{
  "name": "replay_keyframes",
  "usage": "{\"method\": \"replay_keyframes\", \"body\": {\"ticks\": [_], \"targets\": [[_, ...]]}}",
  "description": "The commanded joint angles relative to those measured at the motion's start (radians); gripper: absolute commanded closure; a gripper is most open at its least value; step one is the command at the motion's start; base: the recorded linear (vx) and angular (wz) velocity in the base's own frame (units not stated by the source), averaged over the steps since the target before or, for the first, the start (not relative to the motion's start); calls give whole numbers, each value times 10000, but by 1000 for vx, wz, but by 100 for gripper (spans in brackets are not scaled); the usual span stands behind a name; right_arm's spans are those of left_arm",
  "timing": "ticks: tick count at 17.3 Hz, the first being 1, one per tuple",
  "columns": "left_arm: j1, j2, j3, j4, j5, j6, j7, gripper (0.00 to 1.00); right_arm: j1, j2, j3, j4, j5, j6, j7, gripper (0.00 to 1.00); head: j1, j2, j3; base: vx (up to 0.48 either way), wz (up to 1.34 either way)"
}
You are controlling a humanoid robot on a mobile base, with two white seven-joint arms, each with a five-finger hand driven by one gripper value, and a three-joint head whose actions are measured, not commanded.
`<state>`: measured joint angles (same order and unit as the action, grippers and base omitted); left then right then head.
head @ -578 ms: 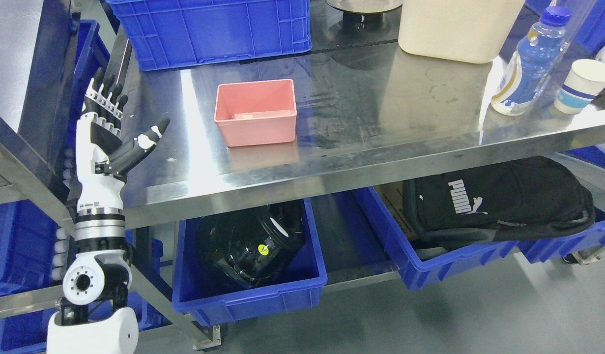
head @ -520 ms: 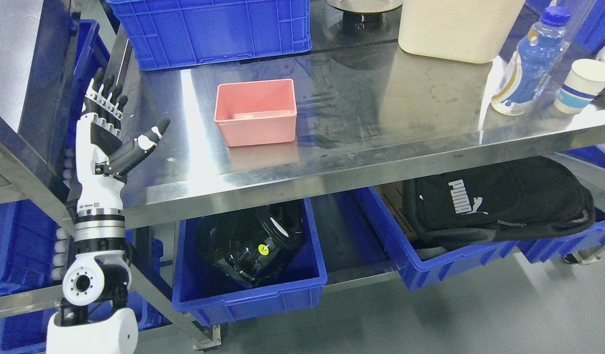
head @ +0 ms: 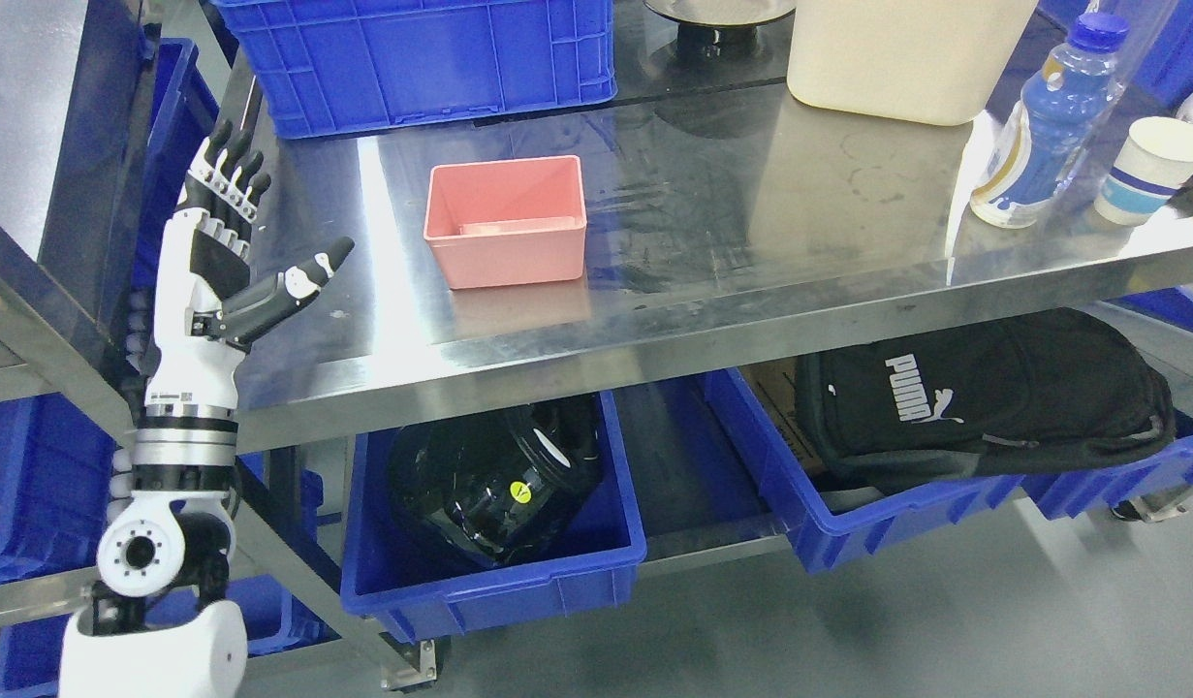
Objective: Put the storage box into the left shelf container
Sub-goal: 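Reach the left hand forward toward the pink box on the shelf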
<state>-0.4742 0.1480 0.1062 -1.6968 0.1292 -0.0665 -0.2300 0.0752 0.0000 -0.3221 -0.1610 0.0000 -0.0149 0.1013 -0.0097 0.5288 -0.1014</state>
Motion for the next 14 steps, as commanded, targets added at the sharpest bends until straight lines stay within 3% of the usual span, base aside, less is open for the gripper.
{"method": "replay_keyframes", "body": {"ticks": [1,5,8,14], "targets": [[-1606,2429,-172,415,-1075,373,-1561,0,0,-175,0,0,77,-50,3405,0,0,0,0,0,0],[-2038,3122,-1641,416,-1719,373,-4017,1,0,-175,0,0,77,-50,3405,0,0,0,0,0,0],[-2512,2649,-2409,965,-3527,342,-4296,1,0,-175,15,0,77,-50,3405,0,0,0,0,0,0],[-2988,2217,-3161,1382,-4374,388,-5139,5,0,-175,0,0,77,-50,3405,0,0,0,0,0,0]]}}
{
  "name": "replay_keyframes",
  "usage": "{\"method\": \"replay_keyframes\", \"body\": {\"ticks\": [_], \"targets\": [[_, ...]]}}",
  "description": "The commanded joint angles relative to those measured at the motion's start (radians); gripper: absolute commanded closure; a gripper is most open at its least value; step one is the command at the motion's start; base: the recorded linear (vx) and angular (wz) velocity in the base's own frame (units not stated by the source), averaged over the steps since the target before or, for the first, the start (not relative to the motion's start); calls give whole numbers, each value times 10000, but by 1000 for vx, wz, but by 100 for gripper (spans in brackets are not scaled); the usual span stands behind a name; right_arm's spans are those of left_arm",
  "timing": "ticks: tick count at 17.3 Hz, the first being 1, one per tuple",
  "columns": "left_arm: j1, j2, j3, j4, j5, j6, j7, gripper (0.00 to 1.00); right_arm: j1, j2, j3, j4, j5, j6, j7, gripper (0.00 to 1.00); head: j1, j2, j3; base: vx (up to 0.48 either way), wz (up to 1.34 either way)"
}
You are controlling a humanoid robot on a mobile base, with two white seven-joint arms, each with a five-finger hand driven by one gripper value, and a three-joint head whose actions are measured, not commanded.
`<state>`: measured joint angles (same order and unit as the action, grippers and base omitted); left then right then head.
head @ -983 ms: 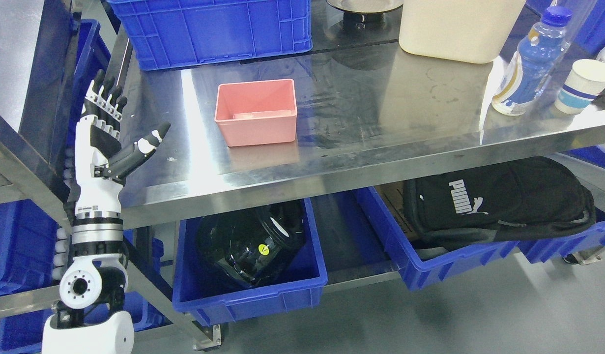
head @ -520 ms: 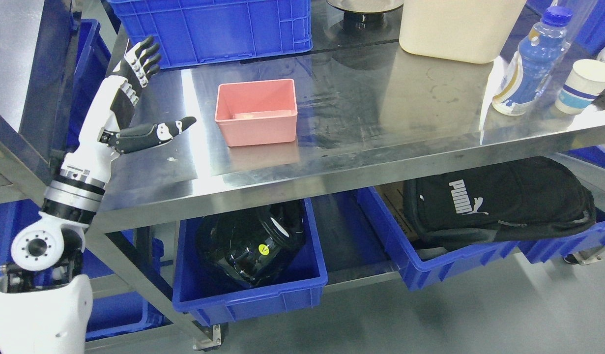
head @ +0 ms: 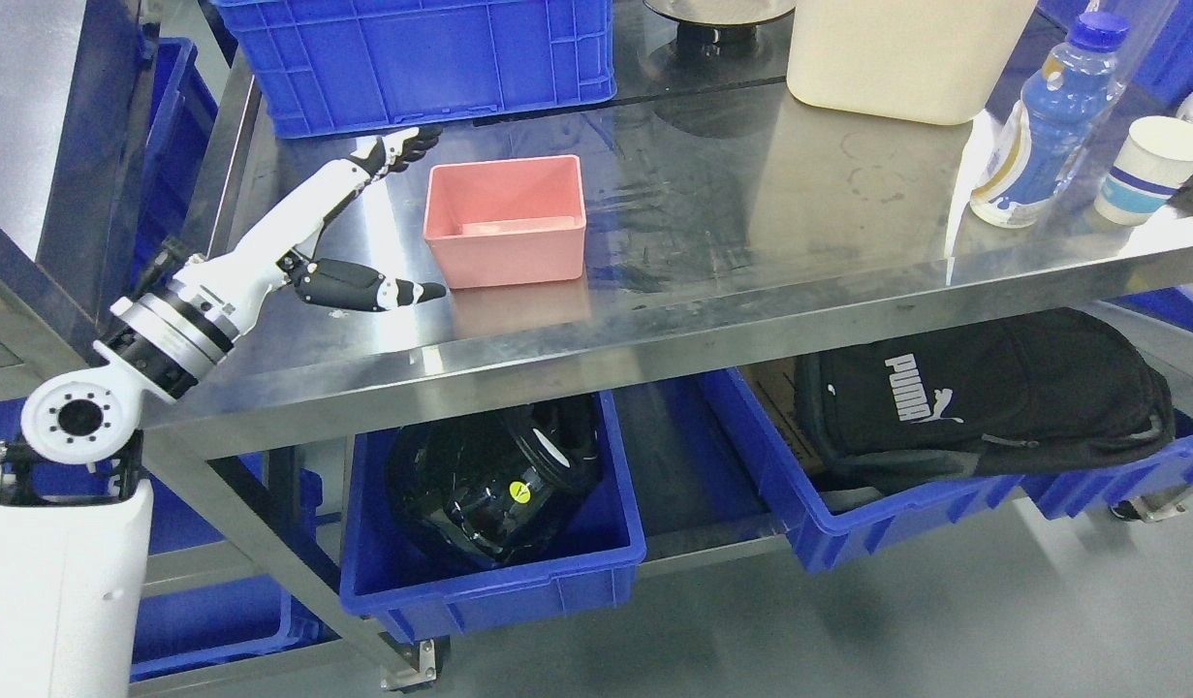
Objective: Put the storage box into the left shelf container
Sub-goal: 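Reach the left hand forward toward the pink box on the shelf, then grasp the pink box's near rim with the left hand fingers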
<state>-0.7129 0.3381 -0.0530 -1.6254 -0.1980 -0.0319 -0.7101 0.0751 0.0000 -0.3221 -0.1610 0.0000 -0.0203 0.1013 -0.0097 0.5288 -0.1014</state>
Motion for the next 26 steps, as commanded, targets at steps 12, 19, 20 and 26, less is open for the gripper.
{"method": "replay_keyframes", "body": {"ticks": [12,19,20,26], "targets": [[-2672,-649,-2568,2646,-2299,947,-1750,28,0,-175,0,0,77,4,3405,0,0,1,0,0,0],[-2903,-1708,-2890,3552,-3342,933,-1919,28,0,-175,0,0,77,4,3405,0,0,1,0,0,0],[-2919,-1739,-2921,3659,-3510,933,-1919,28,0,-175,0,0,77,4,3405,0,0,1,0,0,0],[-2934,-1739,-2799,4058,-4432,460,-1919,49,0,-175,0,0,77,4,3405,0,0,1,0,0,0]]}}
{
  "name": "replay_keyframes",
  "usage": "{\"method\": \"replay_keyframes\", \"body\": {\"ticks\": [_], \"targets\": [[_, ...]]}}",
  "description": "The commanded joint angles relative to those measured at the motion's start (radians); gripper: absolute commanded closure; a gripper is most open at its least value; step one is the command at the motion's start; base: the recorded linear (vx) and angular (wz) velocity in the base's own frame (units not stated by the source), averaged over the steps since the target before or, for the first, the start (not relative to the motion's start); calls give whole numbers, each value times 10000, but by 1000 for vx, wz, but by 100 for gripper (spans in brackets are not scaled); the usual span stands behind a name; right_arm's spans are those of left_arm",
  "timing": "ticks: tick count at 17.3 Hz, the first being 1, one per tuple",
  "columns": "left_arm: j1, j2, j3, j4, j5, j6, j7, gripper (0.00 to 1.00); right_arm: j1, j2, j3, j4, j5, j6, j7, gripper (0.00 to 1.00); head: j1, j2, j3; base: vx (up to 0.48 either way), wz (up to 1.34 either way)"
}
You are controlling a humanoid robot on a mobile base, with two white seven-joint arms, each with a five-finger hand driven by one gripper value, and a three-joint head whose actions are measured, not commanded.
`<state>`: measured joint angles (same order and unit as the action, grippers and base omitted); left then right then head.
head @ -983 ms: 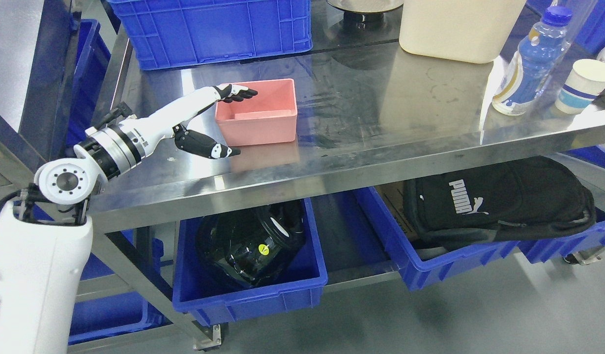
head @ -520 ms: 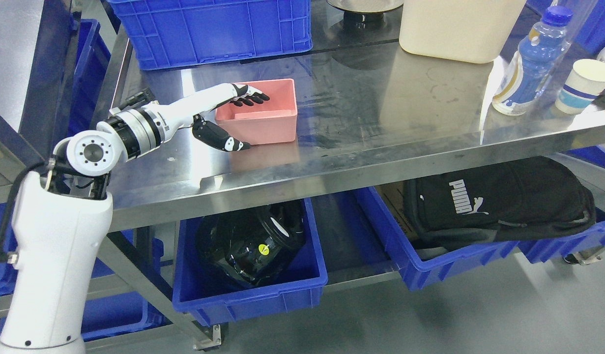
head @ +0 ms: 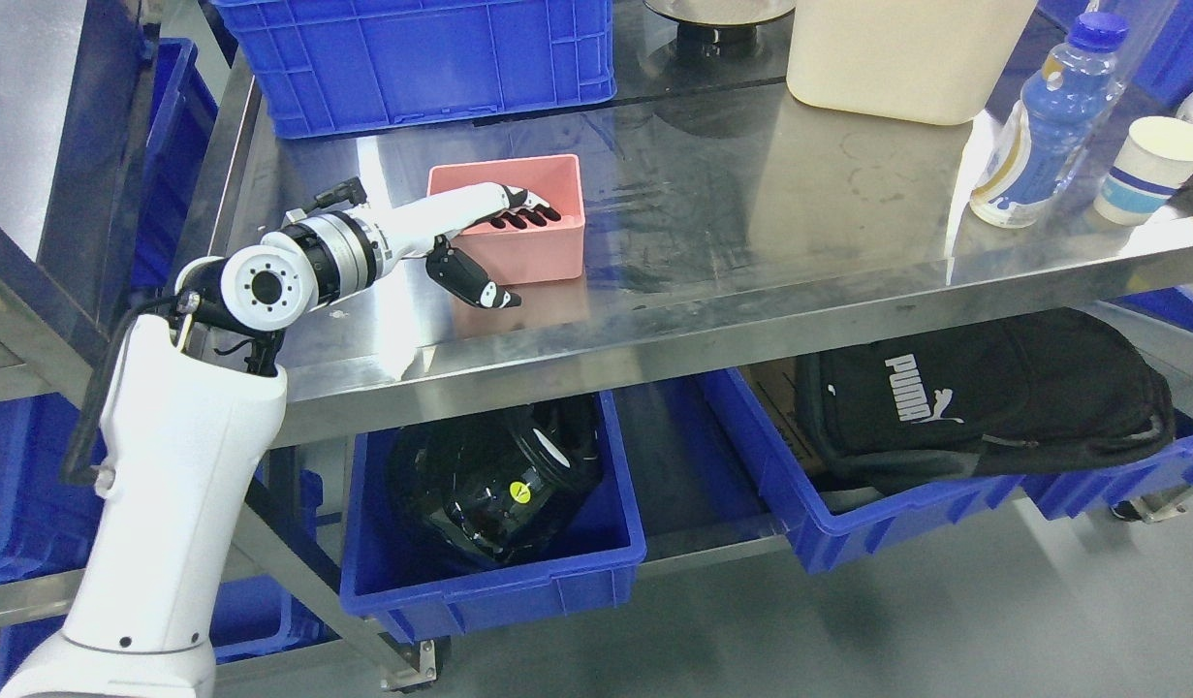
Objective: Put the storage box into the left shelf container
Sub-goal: 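Grasp the pink box's near rim with the left hand fingers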
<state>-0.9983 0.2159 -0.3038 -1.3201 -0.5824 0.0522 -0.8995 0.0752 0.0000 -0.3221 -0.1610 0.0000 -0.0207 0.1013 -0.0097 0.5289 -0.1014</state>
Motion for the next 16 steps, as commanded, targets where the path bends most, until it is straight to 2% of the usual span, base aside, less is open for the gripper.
{"method": "replay_keyframes", "body": {"ticks": [1,3,8,12,16], "targets": [[-95,-548,-261,1112,-588,-642,-24,55,0,-175,0,0,77,7,3405,0,0,0,0,0,0],[-171,-579,-215,1357,-588,-798,-24,64,0,-175,0,0,77,7,3405,0,0,0,0,0,0],[-156,-932,795,1664,-573,-1900,6,99,0,-175,0,0,77,7,3405,0,0,0,0,-4,37],[-156,-1024,1349,1758,-558,-2362,327,100,0,-175,0,0,77,7,3405,0,0,0,0,-7,49],[-141,-1116,2268,1590,-527,-3449,1292,100,0,-175,0,0,77,7,3405,0,0,0,0,-3,6]]}}
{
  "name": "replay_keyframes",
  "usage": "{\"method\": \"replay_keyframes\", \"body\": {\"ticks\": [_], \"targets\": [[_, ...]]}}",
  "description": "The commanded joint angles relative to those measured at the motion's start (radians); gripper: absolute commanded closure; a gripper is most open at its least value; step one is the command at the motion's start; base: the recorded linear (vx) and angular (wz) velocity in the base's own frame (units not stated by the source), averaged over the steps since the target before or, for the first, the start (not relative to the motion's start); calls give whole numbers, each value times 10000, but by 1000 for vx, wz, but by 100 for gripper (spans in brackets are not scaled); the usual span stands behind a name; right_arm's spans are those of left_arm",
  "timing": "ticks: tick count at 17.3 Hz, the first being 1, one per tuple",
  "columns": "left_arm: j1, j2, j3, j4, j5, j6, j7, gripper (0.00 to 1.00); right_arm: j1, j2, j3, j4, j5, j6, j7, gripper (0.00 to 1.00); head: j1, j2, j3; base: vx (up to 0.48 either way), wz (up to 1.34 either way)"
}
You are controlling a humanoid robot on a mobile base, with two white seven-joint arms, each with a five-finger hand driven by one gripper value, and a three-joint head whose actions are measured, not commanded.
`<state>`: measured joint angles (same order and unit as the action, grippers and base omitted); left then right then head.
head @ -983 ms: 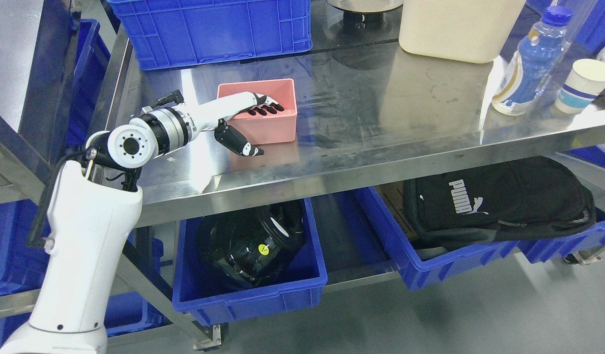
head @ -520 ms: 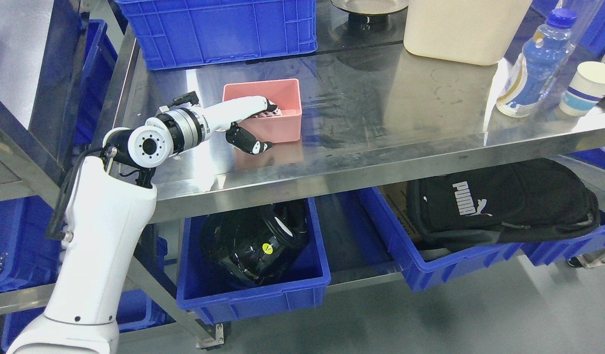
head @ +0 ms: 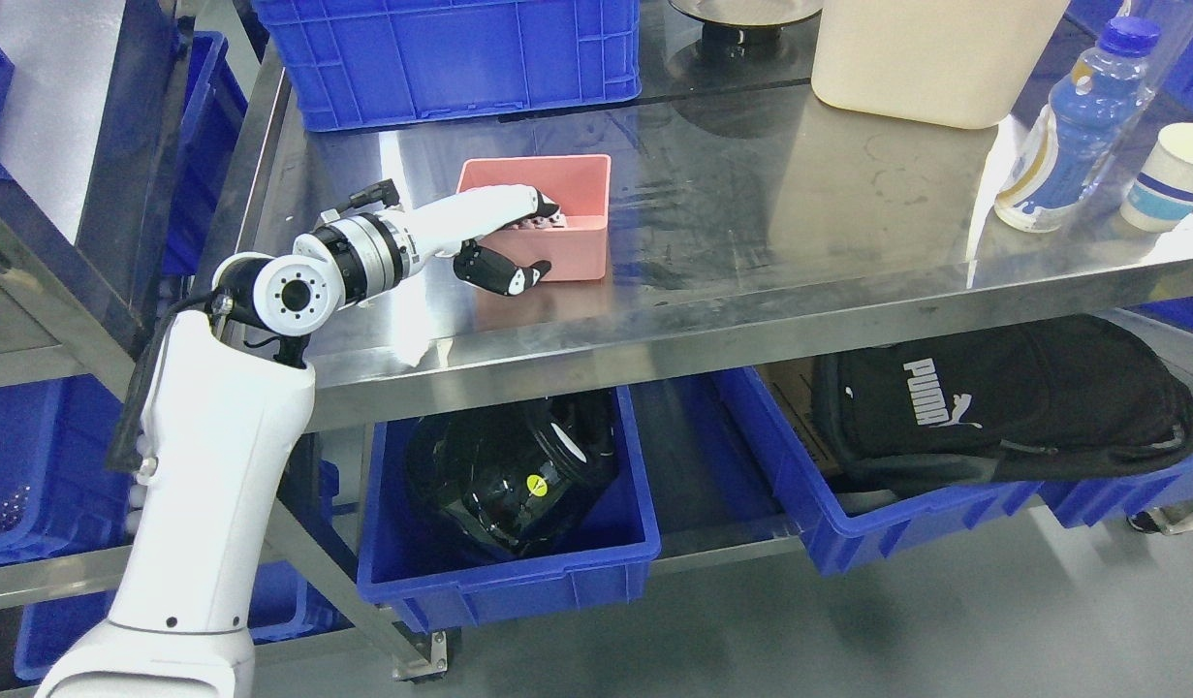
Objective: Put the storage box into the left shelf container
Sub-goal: 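Grasp the pink box's near rim with the left hand fingers, then lift the pink box off the shelf with the left hand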
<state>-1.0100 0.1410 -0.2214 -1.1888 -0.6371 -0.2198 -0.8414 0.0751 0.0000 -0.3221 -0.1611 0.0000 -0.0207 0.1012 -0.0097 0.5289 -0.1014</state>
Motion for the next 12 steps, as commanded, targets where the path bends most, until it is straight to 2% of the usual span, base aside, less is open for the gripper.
{"method": "replay_keyframes", "body": {"ticks": [1,5,7,12], "targets": [[21,-397,1554,124,20,-1020,941,100,0,-175,0,0,77,7,3405,0,0,0,0,0,0],[404,-398,2151,-1133,35,-1895,1251,100,0,-175,0,0,77,7,3405,0,0,0,0,4,-33],[817,-290,2488,-1731,66,-2844,1128,100,0,-175,0,0,77,7,3405,0,0,0,0,7,-22],[1831,-290,3056,-2607,51,-4164,1051,100,0,-175,0,0,77,7,3405,0,0,0,0,0,3]]}}
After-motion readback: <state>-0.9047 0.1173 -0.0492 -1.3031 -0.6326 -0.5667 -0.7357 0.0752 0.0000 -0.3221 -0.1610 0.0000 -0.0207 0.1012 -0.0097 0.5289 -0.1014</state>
